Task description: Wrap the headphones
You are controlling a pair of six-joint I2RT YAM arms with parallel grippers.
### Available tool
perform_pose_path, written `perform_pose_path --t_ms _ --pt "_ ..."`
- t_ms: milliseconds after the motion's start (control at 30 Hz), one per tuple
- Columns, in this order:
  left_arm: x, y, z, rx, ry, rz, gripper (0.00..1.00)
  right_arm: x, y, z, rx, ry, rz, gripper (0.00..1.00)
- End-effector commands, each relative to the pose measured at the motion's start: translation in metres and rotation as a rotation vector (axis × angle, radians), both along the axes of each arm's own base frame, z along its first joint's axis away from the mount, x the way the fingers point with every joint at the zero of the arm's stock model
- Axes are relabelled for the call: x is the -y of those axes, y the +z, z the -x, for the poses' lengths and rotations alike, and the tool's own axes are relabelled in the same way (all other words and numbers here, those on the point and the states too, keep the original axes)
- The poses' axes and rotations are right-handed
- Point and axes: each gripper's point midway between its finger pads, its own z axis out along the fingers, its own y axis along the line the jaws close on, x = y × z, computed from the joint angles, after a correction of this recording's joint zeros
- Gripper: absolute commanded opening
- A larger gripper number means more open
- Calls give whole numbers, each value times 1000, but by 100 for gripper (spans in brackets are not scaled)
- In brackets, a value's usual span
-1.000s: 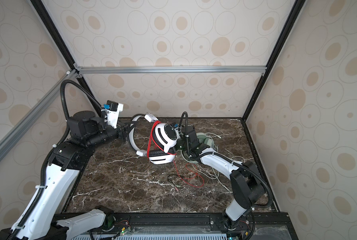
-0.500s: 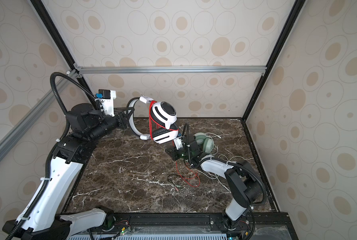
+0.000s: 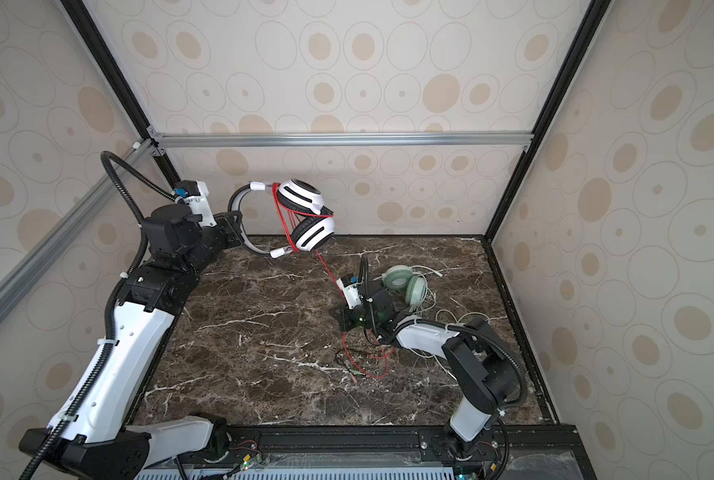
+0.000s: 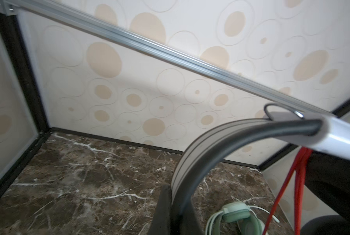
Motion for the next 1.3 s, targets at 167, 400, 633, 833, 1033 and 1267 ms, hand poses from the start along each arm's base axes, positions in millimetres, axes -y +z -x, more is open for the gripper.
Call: perform_pose_path --t_ms 167,400,633,833,1033,1267 --pt "-44 -1 -18 13 233 11 0 14 19 42 90 96 193 0" --pt "-56 -54 -32 -110 286 -149 0 19 50 63 178 152 269 0" --pt "-65 -108 -22 -226 314 -317 0 12 115 59 319 194 272 0" --pt "-55 -150 -4 -311 296 -447 0 3 156 54 415 227 271 0" --pt "-23 -170 15 -352 132 -584 0 2 181 35 465 199 358 0" --pt "34 -183 49 -295 -243 -498 0 6 181 25 500 221 471 2"
